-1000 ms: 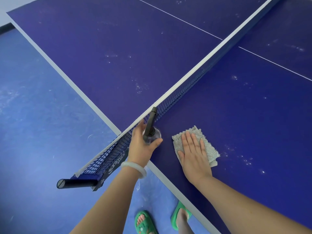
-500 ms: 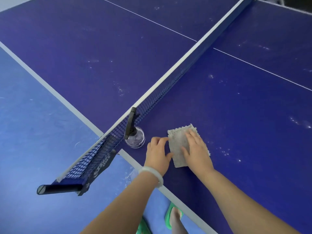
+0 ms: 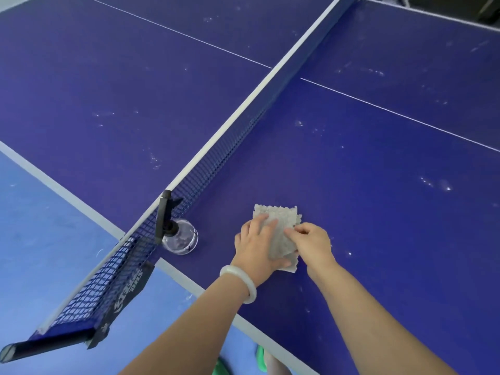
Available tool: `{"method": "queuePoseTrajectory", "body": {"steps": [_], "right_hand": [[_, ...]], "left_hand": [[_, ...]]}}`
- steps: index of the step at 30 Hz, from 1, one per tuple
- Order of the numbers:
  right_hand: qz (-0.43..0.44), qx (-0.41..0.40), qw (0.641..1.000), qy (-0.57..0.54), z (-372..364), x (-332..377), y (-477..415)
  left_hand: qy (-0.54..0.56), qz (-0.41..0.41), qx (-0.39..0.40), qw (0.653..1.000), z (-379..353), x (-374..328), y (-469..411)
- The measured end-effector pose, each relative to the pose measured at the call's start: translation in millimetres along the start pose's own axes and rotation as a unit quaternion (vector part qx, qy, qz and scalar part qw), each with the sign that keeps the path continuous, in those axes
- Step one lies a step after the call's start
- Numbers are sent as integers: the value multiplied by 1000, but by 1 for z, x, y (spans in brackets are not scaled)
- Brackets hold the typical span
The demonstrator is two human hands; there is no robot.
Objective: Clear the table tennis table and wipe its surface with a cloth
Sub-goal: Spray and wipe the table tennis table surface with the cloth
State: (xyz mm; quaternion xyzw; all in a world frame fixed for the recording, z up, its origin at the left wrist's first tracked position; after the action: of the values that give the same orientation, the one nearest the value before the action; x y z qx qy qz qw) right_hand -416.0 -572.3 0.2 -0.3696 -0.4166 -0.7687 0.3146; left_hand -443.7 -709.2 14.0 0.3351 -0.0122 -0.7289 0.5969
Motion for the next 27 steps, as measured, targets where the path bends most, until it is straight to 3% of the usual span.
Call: {"method": "queuePoseTrajectory", "body": {"steps": [3, 5, 6, 8, 10, 12, 15, 18, 22, 27], "right_hand": [[0, 91, 976, -197, -17, 20, 3], [37, 98, 966, -236, -21, 31, 1], [66, 87, 976, -191, -21, 33, -2], [145, 98, 985, -2, -26, 32, -6], [240, 162, 937, 195, -42, 26, -2], [312, 177, 885, 295, -50, 18, 2], [340, 109, 856, 373, -47, 10, 9], [340, 62, 822, 452, -47, 10, 18], [371, 49, 825, 423, -58, 27, 10], [433, 143, 778, 431, -100, 36, -12]], "left_hand": [[127, 4, -65, 990, 19, 1, -2], [264, 53, -102, 958, 33, 18, -7], [311, 80, -121, 939, 40, 29, -10], [353, 127, -147, 915, 51, 51, -21], [383, 149, -151, 899, 60, 64, -31], [392, 162, -149, 893, 64, 74, -38], [351, 182, -148, 907, 61, 87, -44], [224, 176, -132, 949, 52, 92, -51], [79, 140, -178, 971, 47, 91, -48], [5, 106, -209, 972, 31, 98, -36]]}}
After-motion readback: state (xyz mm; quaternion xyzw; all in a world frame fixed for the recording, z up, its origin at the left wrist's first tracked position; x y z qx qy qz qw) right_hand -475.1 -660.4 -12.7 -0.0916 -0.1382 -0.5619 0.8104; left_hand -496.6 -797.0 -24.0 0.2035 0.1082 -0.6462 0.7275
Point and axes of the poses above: each hand's wrist, its own y-axis away from the middle knuckle, its own z-axis out of the back of the hand, x = y × z, the point moved 7 cm from there along -y, towards the middle knuckle, and after that the axes turned 8 degrees about z, right-handed, at the moved point
